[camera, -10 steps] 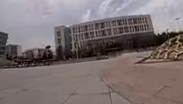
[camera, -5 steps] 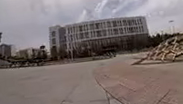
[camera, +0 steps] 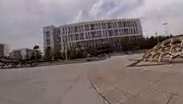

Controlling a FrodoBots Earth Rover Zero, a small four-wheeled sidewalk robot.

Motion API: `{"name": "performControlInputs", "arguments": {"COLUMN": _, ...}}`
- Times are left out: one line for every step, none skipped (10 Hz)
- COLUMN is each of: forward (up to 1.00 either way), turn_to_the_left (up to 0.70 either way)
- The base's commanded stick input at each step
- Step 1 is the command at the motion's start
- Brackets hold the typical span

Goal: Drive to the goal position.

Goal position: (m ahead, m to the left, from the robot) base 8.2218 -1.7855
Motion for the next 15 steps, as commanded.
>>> {"name": "performControlInputs", "arguments": {"forward": 0.45, "turn_to_the_left": -0.27}}
{"name": "performControlInputs", "arguments": {"forward": 0.45, "turn_to_the_left": -0.27}}
{"name": "performControlInputs", "arguments": {"forward": 0.45, "turn_to_the_left": -0.27}}
{"name": "performControlInputs", "arguments": {"forward": 0.45, "turn_to_the_left": -0.27}}
{"name": "performControlInputs", "arguments": {"forward": 0.45, "turn_to_the_left": -0.27}}
{"name": "performControlInputs", "arguments": {"forward": 0.45, "turn_to_the_left": -0.02}}
{"name": "performControlInputs", "arguments": {"forward": 0.45, "turn_to_the_left": 0.0}}
{"name": "performControlInputs", "arguments": {"forward": 0.45, "turn_to_the_left": 0.0}}
{"name": "performControlInputs", "arguments": {"forward": 0.45, "turn_to_the_left": 0.0}}
{"name": "performControlInputs", "arguments": {"forward": 0.45, "turn_to_the_left": 0.0}}
{"name": "performControlInputs", "arguments": {"forward": 0.45, "turn_to_the_left": 0.0}}
{"name": "performControlInputs", "arguments": {"forward": 0.45, "turn_to_the_left": 0.0}}
{"name": "performControlInputs", "arguments": {"forward": 0.45, "turn_to_the_left": 0.0}}
{"name": "performControlInputs", "arguments": {"forward": 0.45, "turn_to_the_left": 0.0}}
{"name": "performControlInputs", "arguments": {"forward": 0.45, "turn_to_the_left": 0.0}}
